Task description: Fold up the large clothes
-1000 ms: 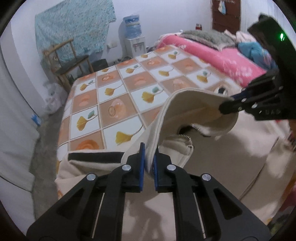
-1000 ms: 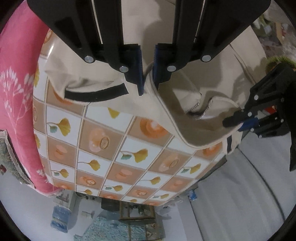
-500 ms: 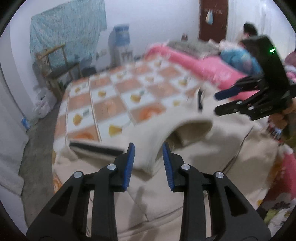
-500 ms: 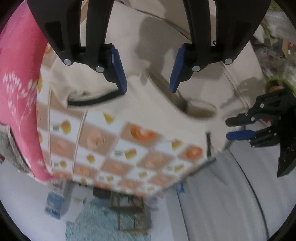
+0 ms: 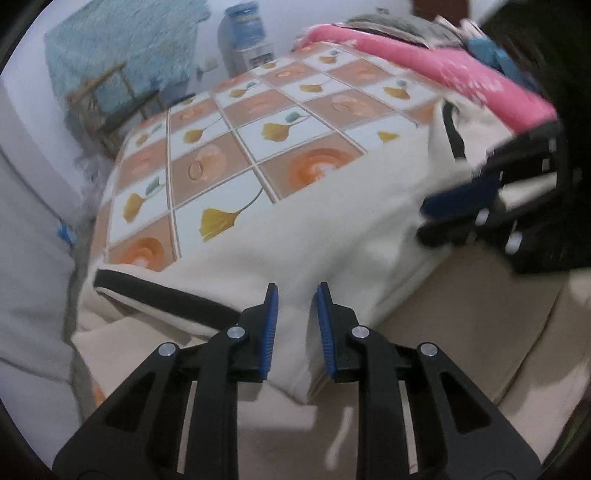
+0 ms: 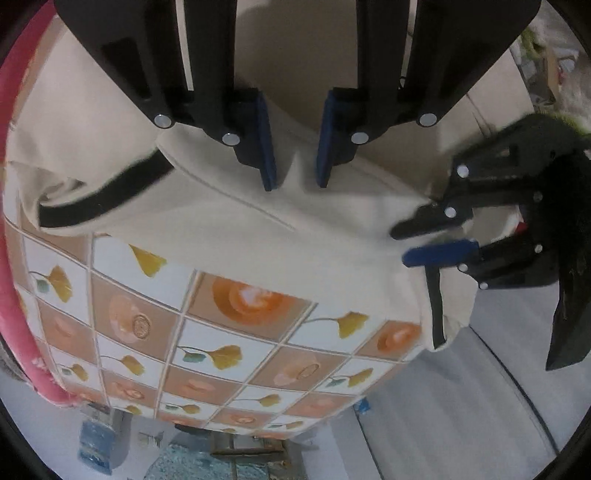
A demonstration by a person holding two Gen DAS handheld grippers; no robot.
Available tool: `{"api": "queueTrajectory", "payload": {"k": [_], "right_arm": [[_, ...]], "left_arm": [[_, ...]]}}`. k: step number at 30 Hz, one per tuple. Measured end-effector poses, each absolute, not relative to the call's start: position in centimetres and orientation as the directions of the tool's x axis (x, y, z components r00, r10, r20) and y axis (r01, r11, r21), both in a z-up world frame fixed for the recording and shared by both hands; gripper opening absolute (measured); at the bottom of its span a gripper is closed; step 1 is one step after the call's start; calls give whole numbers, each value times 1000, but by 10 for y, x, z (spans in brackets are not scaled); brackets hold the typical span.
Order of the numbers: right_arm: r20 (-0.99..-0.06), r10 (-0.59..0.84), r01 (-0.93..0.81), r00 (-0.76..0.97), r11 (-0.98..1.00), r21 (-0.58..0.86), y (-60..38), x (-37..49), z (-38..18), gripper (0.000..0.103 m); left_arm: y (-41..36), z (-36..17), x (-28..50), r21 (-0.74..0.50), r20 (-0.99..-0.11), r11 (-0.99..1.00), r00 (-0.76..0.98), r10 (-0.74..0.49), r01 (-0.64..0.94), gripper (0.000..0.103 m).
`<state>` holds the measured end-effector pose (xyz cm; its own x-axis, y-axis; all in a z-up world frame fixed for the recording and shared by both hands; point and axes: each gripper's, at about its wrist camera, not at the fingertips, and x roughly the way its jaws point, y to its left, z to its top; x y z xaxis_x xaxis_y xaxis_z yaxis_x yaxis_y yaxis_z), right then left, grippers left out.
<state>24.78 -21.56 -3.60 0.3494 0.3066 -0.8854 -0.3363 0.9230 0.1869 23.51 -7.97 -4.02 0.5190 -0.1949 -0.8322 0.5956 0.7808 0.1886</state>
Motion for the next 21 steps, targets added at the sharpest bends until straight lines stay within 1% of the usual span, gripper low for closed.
{"api": "queueTrajectory", "payload": {"k": [3, 7, 10, 11, 12, 15, 17, 18, 19, 20, 21], "right_arm": [[-888, 315, -304, 335, 928, 215, -225, 245, -34, 23], [-861, 320, -266, 395, 937, 226, -238, 233, -20, 23], [-861, 245, -241, 445, 959, 149, -247, 225, -18, 23], [-876, 191, -235, 443, 968, 92, -247, 224, -28, 23], [-884, 169, -239, 437, 969, 67, -247, 223, -35, 22], [-879, 132, -216, 457, 976, 34, -247, 213, -29, 23], [-873, 144, -198, 465, 979, 56, -250, 205, -17, 24], [-864, 169, -196, 475, 977, 83, -252, 198, -9, 25], [-856, 179, -189, 486, 977, 97, -253, 190, -3, 32], [-849, 181, -180, 496, 978, 104, -255, 182, 3, 36], [-840, 184, -173, 510, 979, 110, -257, 172, 9, 43]], "left_arm": [[-77, -37, 231, 202, -834, 770, 518, -189, 605, 22], [-66, -35, 231, 141, -845, 791, 489, -218, 596, 22], [-62, -39, 229, 129, -845, 795, 485, -225, 593, 22], [-61, -40, 228, 129, -843, 796, 488, -226, 592, 22], [-61, -40, 228, 134, -841, 796, 493, -224, 590, 22], [-61, -38, 224, 139, -844, 804, 493, -209, 579, 23], [-56, -29, 215, 144, -837, 819, 510, -199, 556, 32], [-51, -24, 210, 146, -827, 827, 526, -200, 543, 42], [-45, -18, 204, 137, -817, 833, 536, -211, 536, 47], [-36, -10, 196, 119, -808, 840, 543, -228, 530, 48], [-28, -5, 187, 104, -800, 848, 550, -239, 520, 49]]}}
